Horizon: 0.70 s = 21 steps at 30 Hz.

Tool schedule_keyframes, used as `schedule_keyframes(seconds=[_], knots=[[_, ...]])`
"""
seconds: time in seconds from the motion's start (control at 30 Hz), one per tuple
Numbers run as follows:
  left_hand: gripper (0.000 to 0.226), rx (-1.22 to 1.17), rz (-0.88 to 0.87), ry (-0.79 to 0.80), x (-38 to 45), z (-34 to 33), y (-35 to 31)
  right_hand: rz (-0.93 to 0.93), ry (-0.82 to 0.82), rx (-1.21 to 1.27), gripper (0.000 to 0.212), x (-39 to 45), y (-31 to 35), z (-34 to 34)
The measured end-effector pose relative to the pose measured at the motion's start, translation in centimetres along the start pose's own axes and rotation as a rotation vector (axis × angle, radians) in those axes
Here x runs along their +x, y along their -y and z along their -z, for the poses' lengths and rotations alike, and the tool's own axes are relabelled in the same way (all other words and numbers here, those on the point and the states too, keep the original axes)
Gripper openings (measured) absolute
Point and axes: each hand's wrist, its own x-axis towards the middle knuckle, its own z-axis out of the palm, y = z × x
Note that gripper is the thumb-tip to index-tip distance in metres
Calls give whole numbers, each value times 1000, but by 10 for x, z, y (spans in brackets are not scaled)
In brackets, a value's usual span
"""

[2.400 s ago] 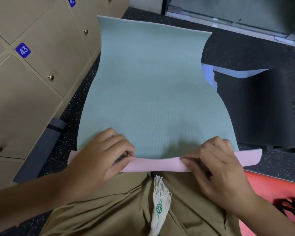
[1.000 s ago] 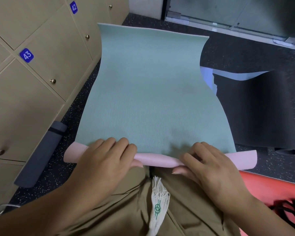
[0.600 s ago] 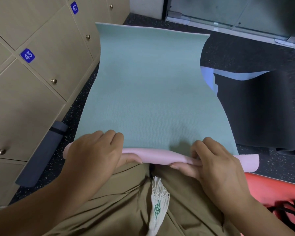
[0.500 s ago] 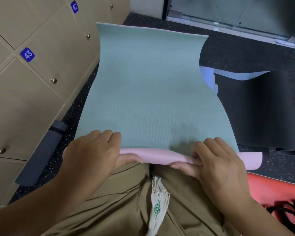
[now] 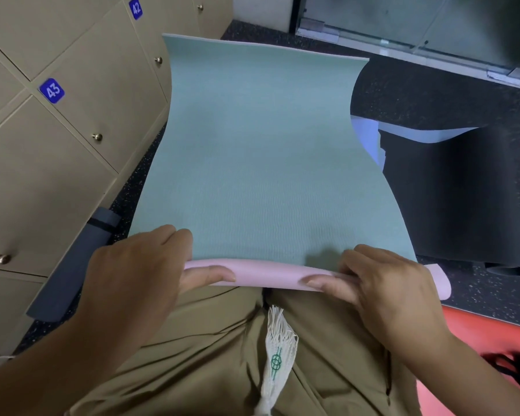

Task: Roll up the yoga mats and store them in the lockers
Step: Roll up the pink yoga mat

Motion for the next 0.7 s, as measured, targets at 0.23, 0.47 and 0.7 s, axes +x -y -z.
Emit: schedule_keyframes(seconds=[0.23, 0.47, 0.7], knots=[[87, -26, 143, 95, 9, -11, 5, -314, 239, 104, 76, 28, -1, 9], [84, -71, 178, 77, 9, -22, 8, -173, 190, 15, 78, 42, -10, -2], [67, -223, 79, -29, 20, -32, 14, -126, 225, 251, 66, 50, -18, -12]])
